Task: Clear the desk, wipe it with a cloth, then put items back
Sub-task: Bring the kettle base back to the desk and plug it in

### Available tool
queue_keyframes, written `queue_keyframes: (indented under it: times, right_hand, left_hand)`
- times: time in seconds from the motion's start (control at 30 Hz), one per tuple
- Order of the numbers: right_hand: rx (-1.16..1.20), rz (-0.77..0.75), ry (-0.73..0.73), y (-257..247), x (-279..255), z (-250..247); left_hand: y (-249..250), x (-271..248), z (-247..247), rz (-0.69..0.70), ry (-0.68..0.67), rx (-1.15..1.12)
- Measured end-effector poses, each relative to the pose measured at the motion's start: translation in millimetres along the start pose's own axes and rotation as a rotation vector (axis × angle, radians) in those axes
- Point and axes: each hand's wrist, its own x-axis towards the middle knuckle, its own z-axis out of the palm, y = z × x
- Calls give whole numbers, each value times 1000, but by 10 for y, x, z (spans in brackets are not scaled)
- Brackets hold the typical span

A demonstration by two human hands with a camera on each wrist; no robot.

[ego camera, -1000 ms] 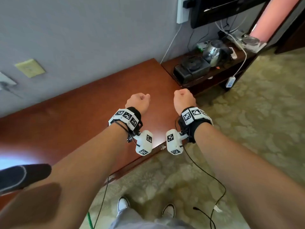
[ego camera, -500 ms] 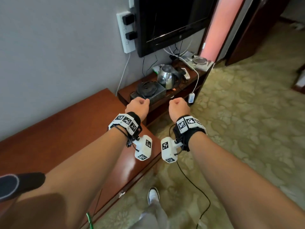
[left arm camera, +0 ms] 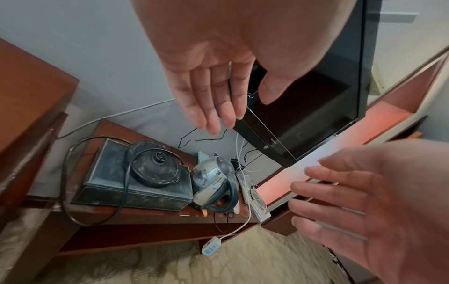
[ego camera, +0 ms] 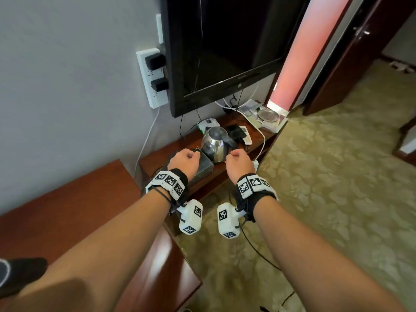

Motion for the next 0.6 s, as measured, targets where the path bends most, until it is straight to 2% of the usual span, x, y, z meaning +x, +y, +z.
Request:
queue_keyframes:
  times: [0.17,0.33,0.6]
  right_hand:
    - [-39,-11,-71,17,701,52]
    - [-79,-56,-202,15,1455,191]
    - [-158,-125,-437,-27,2269,343]
  left_hand:
    - [103,456,229,-75,32,40]
    - [184,941,420,-200,150,62]
    - [363,1311,723,-404,250,71]
